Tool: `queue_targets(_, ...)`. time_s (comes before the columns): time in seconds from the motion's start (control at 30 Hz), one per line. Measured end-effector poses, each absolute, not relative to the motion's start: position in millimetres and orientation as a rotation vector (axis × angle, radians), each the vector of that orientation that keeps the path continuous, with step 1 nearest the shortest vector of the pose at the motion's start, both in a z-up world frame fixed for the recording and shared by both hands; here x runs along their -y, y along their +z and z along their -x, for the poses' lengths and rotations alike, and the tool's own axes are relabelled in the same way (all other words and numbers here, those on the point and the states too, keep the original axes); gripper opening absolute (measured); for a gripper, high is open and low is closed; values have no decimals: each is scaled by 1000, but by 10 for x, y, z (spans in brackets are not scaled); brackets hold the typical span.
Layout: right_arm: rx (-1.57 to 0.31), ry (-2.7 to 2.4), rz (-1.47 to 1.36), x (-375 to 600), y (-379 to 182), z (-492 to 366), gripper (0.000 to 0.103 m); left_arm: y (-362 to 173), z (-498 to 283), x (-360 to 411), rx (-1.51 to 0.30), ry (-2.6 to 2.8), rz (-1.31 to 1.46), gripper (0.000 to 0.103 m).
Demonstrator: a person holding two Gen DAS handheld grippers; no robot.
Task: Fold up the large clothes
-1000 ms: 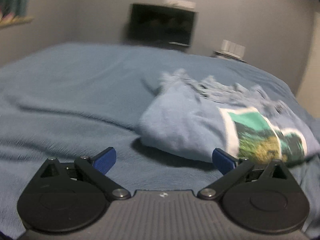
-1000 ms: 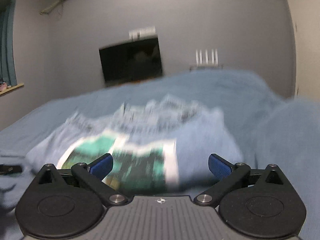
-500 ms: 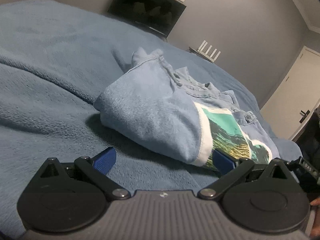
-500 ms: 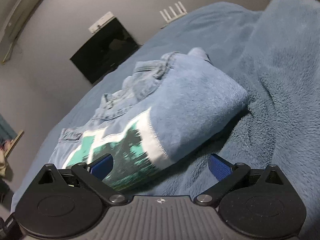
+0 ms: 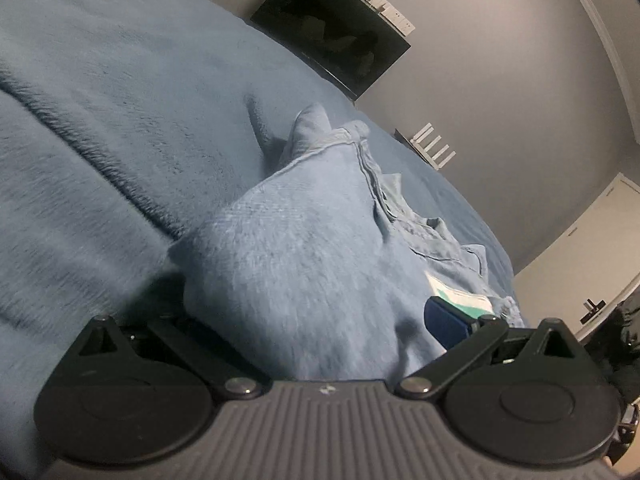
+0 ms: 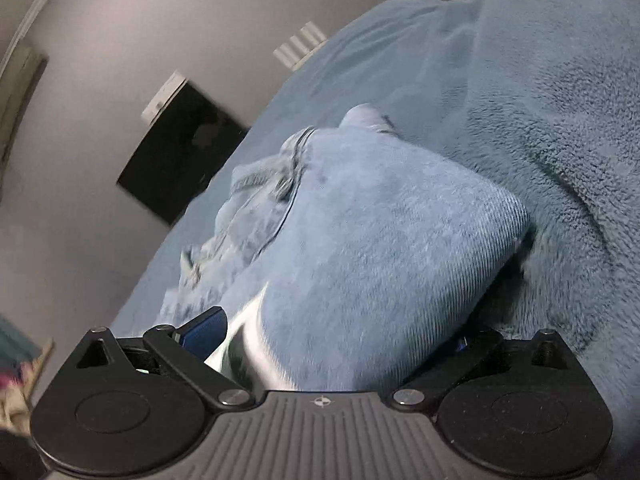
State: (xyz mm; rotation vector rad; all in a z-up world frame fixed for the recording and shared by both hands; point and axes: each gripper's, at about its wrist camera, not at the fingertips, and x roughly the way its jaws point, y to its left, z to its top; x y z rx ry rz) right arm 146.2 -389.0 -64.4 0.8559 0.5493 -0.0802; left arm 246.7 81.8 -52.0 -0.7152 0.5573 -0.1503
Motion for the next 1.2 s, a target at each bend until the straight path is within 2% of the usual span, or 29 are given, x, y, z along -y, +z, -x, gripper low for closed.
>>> queue_targets(0.03,-539,-88,-884,3915,-665,-1490,103,-529,-2511,-812,-558,-152,720,102)
queue_targets(0.07,-528,-92,-910,3942,-689,-1503,103,-533,-2548,-803,-566,-148,716,95)
queue_targets(0.1,-515,-95,-938,3970,-710,-1506,103,-544,-2579,-793,-579,-134,703,68)
queue_targets(0.17,-514,-103,-957,3996,-737,-1525,100,-570,-2594,-822,-595,-145,729,45)
queue_targets(0.2,-523,-116,-946,3992,-720,-1535,91,-576,-2585,-853,-592,-166,771,35)
queue_targets(0.3,-548,-150,-863,3893,-650,-1578,66,-394,-2528,-789,-570,-161,692,25)
queue_targets(0.37,-536,-155,-772,3771,-552,-1544,55,-224,-2453,-691,-538,-158,611,21)
queue_targets(0.4,-527,-151,-743,3735,-504,-1531,49,-151,-2399,-677,-523,-161,607,20)
queue_targets(0.5,-488,-93,-726,3677,-398,-1482,42,12,-2205,-704,-513,-174,623,19)
queue_targets(0.7,-482,50,-688,3521,-127,-1169,40,177,-1678,-933,-538,-130,618,19)
queue_targets(0.73,-488,90,-708,3512,-100,-1109,36,215,-1551,-964,-542,-112,608,19)
queue_targets(0.9,-554,215,-675,3355,39,-788,36,426,-1000,-1178,-562,-72,586,19)
queue_targets(1.03,-643,251,-712,3313,-54,-517,35,424,-657,-1295,-624,-30,585,19)
queue_targets(1.13,-701,220,-692,3291,-132,-402,35,316,-657,-1299,-735,-3,540,23)
queue_targets(1.2,-723,196,-722,3310,-187,-417,40,327,-682,-1317,-738,30,546,34)
